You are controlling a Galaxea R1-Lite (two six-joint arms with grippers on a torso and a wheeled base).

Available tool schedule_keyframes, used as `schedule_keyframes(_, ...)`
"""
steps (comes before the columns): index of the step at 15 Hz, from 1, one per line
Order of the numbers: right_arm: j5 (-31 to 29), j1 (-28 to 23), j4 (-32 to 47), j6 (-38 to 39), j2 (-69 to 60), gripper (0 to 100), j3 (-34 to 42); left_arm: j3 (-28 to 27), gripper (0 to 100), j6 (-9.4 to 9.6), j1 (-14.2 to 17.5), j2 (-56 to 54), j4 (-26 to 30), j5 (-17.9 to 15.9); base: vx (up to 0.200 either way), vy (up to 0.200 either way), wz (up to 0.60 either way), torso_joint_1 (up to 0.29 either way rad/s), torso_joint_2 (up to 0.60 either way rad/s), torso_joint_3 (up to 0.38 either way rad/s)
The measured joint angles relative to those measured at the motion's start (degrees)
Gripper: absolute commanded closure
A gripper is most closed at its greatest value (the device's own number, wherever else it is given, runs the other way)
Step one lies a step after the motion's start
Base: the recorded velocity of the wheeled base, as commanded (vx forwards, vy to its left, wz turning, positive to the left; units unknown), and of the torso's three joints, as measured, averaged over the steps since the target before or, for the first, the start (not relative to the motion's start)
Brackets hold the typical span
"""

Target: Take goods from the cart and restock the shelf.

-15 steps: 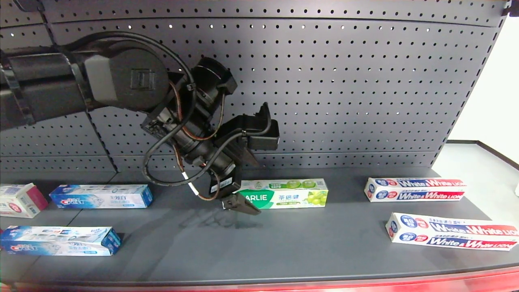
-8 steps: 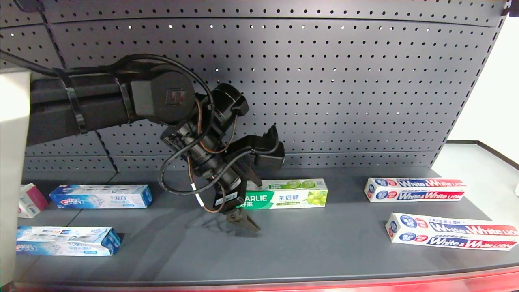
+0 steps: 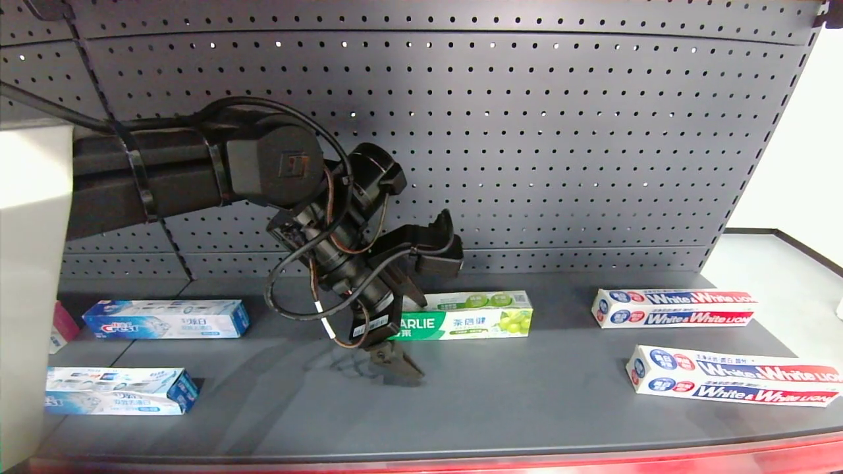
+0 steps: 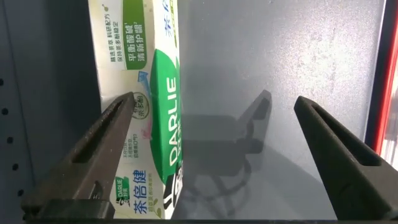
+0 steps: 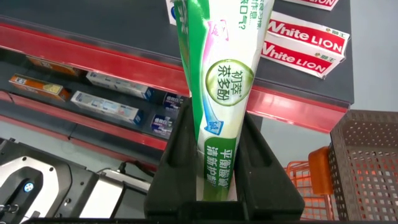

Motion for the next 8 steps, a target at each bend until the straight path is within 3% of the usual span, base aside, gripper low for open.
schedule_keyframes(8,0.1,-0.2,0.0,0.0,0.0,100,0.1,0.1,0,0.02,0.9,-1.4,1.1,-1.2,0.0,0.0,0.0,0.0,0.0,0.0)
